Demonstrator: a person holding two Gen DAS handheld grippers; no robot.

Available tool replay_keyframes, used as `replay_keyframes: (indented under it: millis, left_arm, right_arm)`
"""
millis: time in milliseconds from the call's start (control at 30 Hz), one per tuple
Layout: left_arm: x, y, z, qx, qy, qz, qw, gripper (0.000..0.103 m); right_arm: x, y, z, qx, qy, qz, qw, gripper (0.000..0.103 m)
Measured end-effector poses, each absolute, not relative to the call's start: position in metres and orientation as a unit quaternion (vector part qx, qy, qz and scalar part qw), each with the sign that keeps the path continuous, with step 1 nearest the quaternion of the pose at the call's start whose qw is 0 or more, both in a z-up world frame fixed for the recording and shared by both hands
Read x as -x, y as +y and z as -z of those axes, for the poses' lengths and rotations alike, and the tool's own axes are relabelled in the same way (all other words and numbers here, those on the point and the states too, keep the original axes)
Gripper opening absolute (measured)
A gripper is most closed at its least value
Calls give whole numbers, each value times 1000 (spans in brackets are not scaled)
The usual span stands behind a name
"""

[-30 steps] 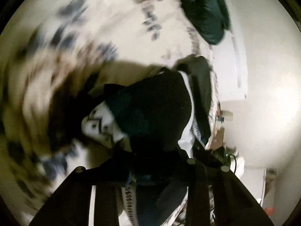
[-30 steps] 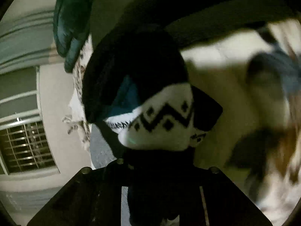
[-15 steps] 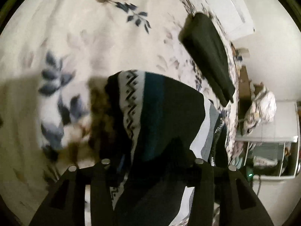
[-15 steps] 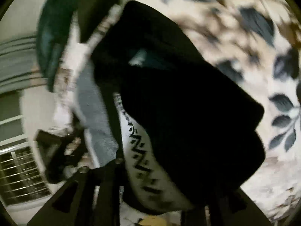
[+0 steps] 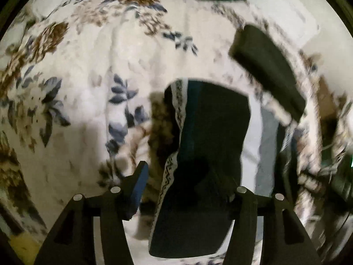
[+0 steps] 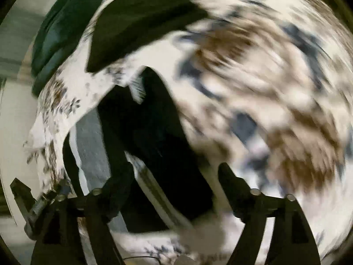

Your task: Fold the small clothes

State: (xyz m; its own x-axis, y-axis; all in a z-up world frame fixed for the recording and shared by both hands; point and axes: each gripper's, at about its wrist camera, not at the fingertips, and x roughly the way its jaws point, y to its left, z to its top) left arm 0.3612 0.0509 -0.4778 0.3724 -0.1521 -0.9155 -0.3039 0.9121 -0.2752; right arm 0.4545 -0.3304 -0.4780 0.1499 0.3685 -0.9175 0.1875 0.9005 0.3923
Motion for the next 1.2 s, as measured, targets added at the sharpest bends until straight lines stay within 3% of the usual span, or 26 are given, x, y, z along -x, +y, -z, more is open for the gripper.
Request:
replay_keyframes:
  millis: [167, 333, 433, 533, 567, 600, 667, 833, 967, 1067, 1167, 1200]
  left_arm:
    - [-360, 31, 488, 170, 569, -58, 802, 54]
    - [-362, 26, 494, 162, 570, -71, 803, 54]
    - [-363, 26, 494, 166, 567, -72, 803, 54]
    - [-364, 26, 494, 174, 569, -74, 801, 54]
    - [-364, 27, 493, 179, 569, -74, 799, 54]
    - [-364, 28, 490, 183, 568, -75, 799, 54]
    - [-364, 30, 484, 190, 564, -76, 800, 54]
    - [-367, 46, 463, 223, 535, -67, 812, 54]
    - [-380, 65, 468, 269, 528, -54, 803, 54]
    - [-391, 78, 474, 309, 518, -41, 797, 54]
    - [-409, 92, 488, 356, 511, -28, 782, 54]
    - [-416, 96, 497, 374, 510, -17, 774, 54]
  right_arm:
    - [-518, -287, 503, -169, 680, -91, 707, 85]
    - [-529, -268, 520, -141, 704, -89, 691, 84]
    - [-527, -275, 521, -142, 705, -85, 690, 76]
    - [-525, -280, 521, -138, 700, -80, 696, 46]
    - [-519, -289, 517, -136, 697, -76, 700, 22]
    - [-518, -293, 514, -137, 691, -70, 706, 12]
    - [-518, -296, 503, -148, 675, -71, 719, 8]
    - [-523, -319, 451, -174, 607, -86, 770, 7]
    - [-542, -328, 479, -155, 655, -98, 733, 9]
    - [-549, -340, 499, -155, 684, -91, 707, 26]
    - [-555, -351, 508, -212, 679, -114, 694, 65]
    - [-559, -352, 514, -228, 679, -120, 687, 69]
